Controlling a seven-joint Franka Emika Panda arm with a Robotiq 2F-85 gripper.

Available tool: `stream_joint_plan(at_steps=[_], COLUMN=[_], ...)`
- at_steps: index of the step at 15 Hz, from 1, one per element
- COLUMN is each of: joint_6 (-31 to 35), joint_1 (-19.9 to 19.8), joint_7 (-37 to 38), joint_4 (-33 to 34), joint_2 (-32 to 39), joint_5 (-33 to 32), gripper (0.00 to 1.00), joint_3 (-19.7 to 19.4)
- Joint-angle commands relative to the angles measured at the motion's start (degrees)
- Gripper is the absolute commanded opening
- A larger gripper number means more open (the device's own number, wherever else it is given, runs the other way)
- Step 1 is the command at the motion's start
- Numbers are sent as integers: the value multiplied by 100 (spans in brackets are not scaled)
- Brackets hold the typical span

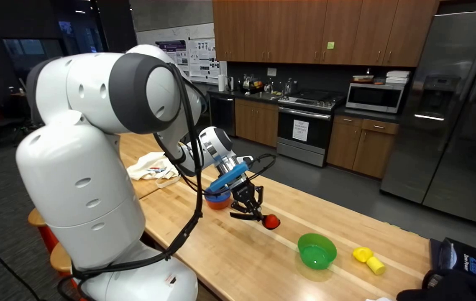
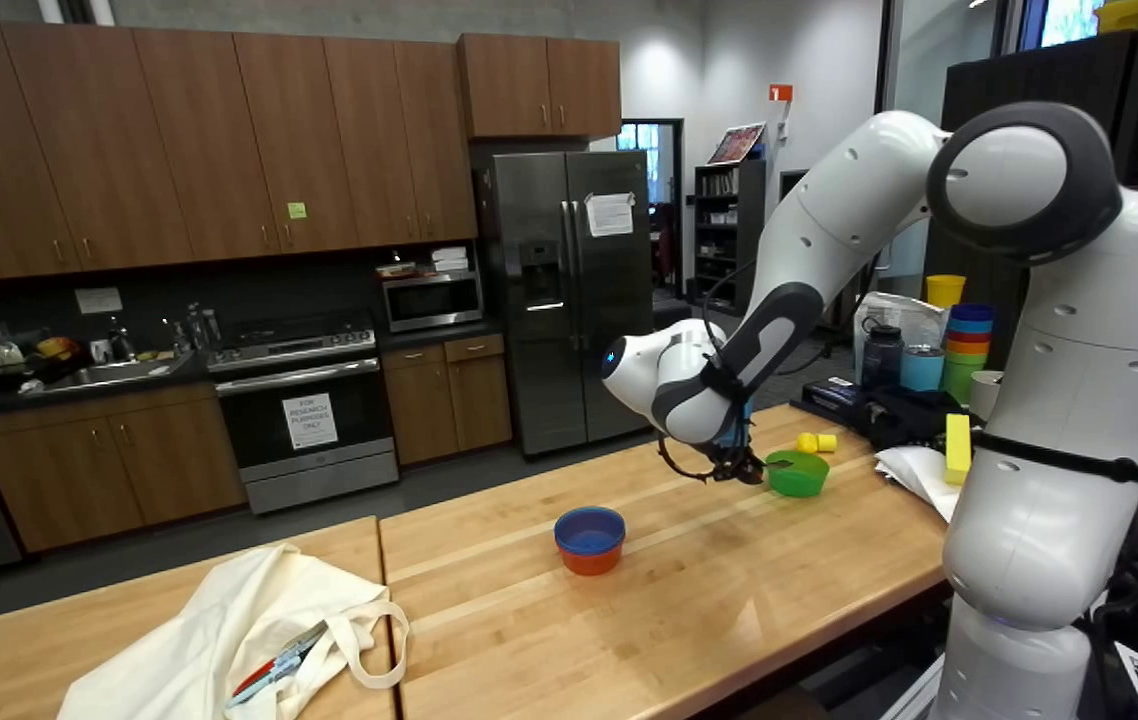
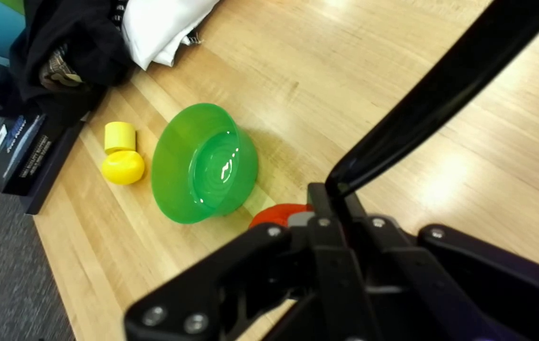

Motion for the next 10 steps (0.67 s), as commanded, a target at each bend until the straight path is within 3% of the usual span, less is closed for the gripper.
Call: stream_joint_plan(at_steps=[1,10], joint_6=[-90,-205], joint_1=[11,42], joint_7=[-99,-54], joint_4=[-22,-5], joint_2=[-150,-140], joint_5=[-35,-60], gripper=[2,2], joint_3=[30,103])
